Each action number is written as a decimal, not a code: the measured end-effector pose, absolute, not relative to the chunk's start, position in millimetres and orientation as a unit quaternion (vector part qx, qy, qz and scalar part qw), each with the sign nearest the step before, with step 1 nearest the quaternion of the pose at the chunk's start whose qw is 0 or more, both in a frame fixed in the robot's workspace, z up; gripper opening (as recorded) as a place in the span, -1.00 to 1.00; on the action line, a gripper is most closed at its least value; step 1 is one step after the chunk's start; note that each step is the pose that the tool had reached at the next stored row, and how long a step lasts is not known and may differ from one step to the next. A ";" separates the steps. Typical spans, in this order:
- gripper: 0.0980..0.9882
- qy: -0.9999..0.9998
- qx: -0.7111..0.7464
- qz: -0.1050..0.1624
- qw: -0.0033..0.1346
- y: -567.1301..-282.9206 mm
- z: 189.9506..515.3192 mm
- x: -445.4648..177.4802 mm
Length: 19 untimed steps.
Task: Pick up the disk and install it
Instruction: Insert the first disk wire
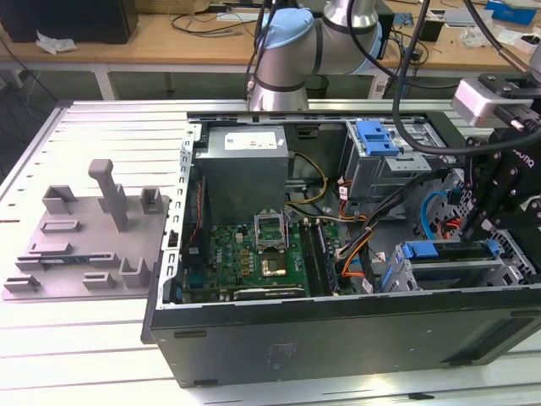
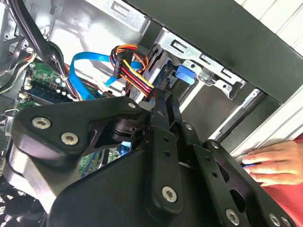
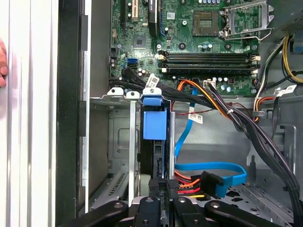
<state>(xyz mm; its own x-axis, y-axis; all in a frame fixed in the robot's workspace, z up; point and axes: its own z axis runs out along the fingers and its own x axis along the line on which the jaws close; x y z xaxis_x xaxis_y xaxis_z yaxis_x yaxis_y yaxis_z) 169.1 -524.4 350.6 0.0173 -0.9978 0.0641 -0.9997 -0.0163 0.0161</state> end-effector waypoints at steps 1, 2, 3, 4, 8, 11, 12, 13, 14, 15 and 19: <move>-0.84 -0.701 0.713 0.017 0.028 -524.4 350.8 169.1; -0.84 -0.701 0.713 0.017 0.028 -524.4 350.9 169.1; -0.84 -0.701 0.713 0.017 0.028 -524.4 351.0 169.2; -0.84 -0.701 0.713 0.017 0.028 -524.3 351.0 169.2; -0.84 -0.701 0.713 0.017 0.028 -523.8 350.9 169.5; -0.84 -0.701 0.713 0.017 0.028 -522.4 350.9 169.6; -0.84 -0.701 0.713 0.017 0.028 -522.1 350.9 169.6; -0.84 -0.701 0.713 0.017 0.028 -522.1 350.9 169.6; -0.84 -0.701 0.713 0.017 0.028 -522.0 350.8 169.6; -0.84 -0.701 0.713 0.017 0.028 -522.0 350.8 169.6; -0.84 -0.701 0.713 0.017 0.028 -522.0 350.6 169.6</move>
<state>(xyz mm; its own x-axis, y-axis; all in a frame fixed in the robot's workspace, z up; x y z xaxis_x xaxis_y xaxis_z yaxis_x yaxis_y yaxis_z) 169.6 -522.0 350.6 0.0173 -0.9978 0.0646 -0.9997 -0.0163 0.0161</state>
